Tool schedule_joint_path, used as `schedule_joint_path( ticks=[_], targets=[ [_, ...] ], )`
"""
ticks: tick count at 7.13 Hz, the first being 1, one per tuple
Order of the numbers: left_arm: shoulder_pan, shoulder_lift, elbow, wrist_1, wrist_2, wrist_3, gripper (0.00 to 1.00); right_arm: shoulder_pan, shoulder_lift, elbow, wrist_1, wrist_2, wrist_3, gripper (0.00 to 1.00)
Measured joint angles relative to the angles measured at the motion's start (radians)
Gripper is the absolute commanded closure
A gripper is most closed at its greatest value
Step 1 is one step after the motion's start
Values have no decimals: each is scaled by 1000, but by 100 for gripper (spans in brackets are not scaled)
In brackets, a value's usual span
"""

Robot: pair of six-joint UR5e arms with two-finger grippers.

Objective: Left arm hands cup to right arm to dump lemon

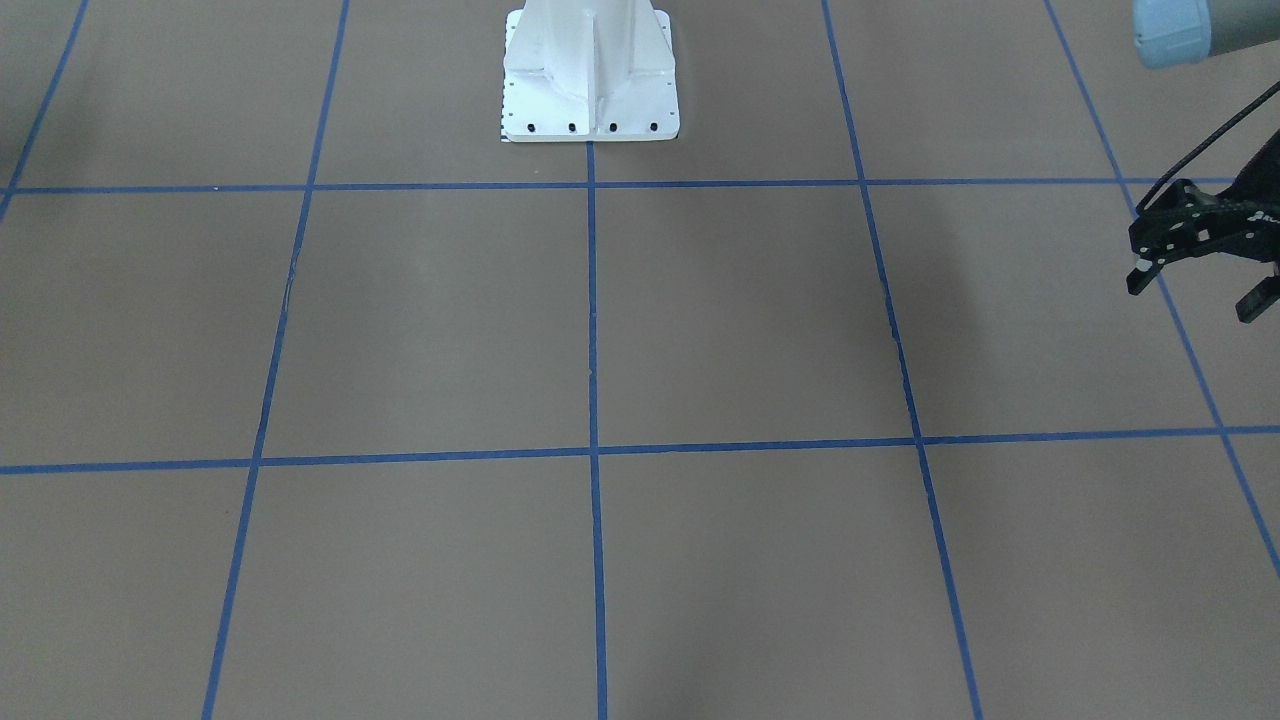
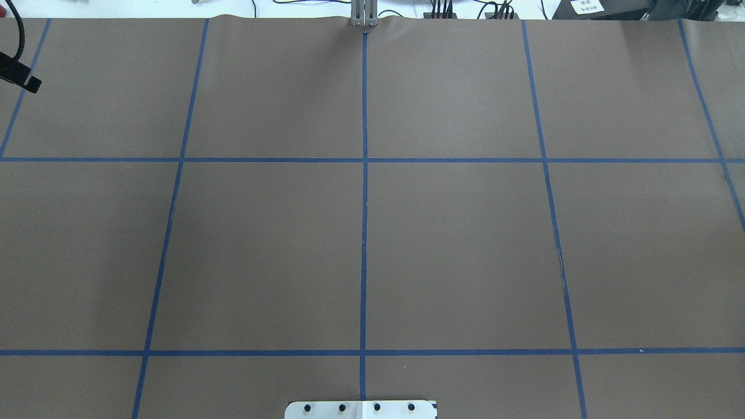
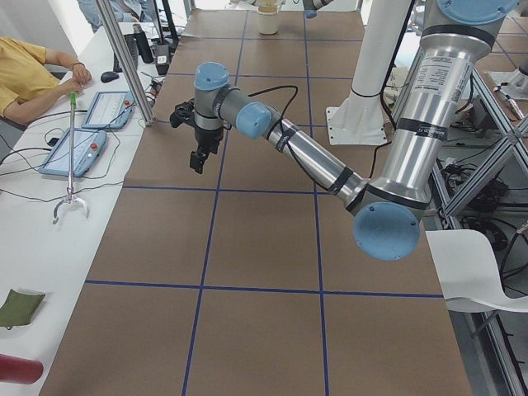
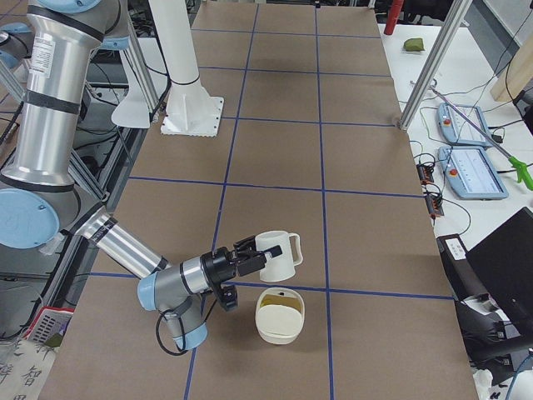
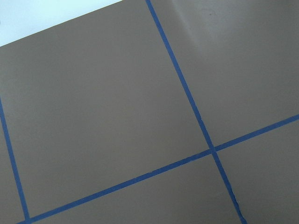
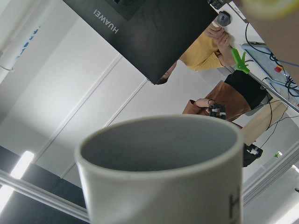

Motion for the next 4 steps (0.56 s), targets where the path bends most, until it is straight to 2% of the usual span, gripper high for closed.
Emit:
schedule_joint_path(
  ticks=[4],
  targets=[
    [0,6,-4,-1,-1,0,0,0,-5,3,5,0,43,100]
  ],
)
